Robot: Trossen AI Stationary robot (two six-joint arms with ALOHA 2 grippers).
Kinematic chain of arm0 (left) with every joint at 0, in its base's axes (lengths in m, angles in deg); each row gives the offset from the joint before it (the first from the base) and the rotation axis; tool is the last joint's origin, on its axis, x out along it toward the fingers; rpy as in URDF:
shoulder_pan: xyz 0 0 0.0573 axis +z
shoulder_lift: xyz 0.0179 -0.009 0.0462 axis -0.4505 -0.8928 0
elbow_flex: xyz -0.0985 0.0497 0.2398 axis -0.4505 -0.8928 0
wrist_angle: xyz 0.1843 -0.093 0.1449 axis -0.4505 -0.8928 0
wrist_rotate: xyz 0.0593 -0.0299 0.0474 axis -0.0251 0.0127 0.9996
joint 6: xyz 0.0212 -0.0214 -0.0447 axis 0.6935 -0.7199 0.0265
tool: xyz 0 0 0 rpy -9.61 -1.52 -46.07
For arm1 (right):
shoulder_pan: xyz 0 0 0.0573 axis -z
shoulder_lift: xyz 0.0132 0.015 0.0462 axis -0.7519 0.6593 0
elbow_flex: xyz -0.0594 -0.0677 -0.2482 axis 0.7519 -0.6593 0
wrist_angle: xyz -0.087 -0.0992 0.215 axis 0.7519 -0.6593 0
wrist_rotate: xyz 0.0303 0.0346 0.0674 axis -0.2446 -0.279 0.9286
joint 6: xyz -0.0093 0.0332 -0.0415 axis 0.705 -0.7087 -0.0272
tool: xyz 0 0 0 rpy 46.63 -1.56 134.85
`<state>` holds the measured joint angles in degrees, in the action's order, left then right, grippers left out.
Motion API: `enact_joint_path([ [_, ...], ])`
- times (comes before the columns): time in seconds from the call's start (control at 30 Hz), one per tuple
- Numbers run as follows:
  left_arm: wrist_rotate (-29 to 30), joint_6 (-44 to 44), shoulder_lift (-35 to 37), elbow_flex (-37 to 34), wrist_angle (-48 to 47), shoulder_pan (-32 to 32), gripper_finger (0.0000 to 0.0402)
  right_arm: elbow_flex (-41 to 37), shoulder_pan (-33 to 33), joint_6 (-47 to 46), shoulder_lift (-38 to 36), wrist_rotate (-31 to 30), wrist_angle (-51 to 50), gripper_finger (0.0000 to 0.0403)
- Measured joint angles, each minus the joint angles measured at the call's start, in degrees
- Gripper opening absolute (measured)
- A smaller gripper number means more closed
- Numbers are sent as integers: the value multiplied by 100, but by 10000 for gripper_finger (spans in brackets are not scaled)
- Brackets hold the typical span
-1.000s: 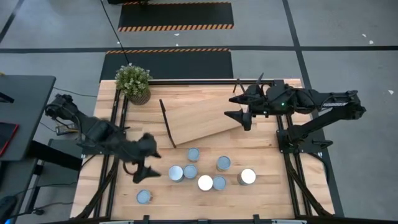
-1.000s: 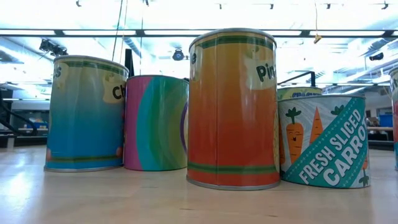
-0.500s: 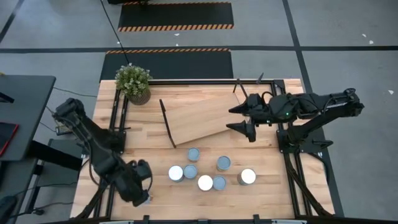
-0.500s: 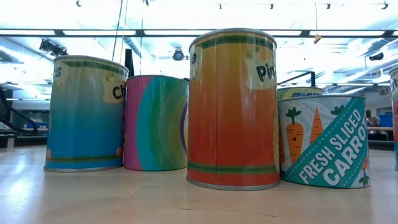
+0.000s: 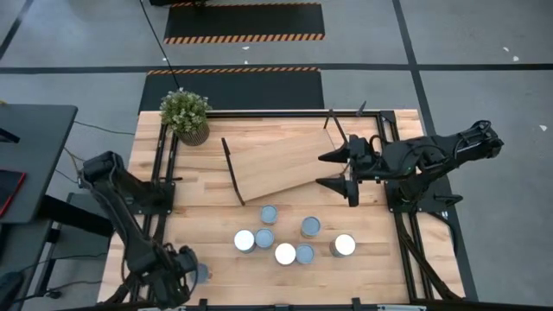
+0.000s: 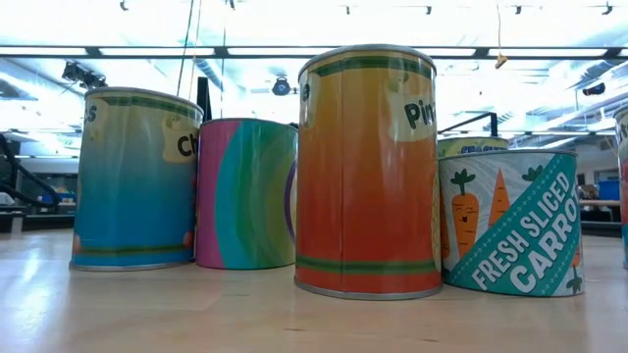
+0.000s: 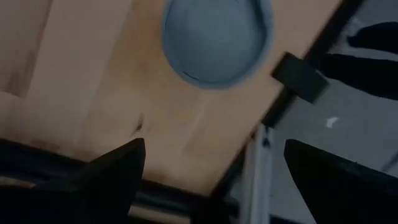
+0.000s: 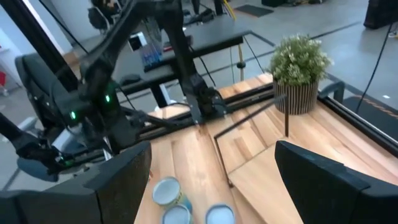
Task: Pick and place cans onto a shelf
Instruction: Put the canned tomatoes on the shelf
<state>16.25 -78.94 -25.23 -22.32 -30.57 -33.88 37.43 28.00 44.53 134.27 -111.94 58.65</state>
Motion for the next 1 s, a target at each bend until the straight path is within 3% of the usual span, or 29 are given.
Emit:
enact_joint_path([
  [0.33, 446, 117, -788, -2, 258, 264, 388, 0, 18, 108, 0, -6, 248, 348],
  [0.73, 639, 776, -973, -4, 583, 618, 385, -2, 24, 93, 0, 1, 246, 348],
  [1.0, 535, 1076, -969, 0, 415, 655, 306, -2, 24, 99, 0, 1, 244, 348],
])
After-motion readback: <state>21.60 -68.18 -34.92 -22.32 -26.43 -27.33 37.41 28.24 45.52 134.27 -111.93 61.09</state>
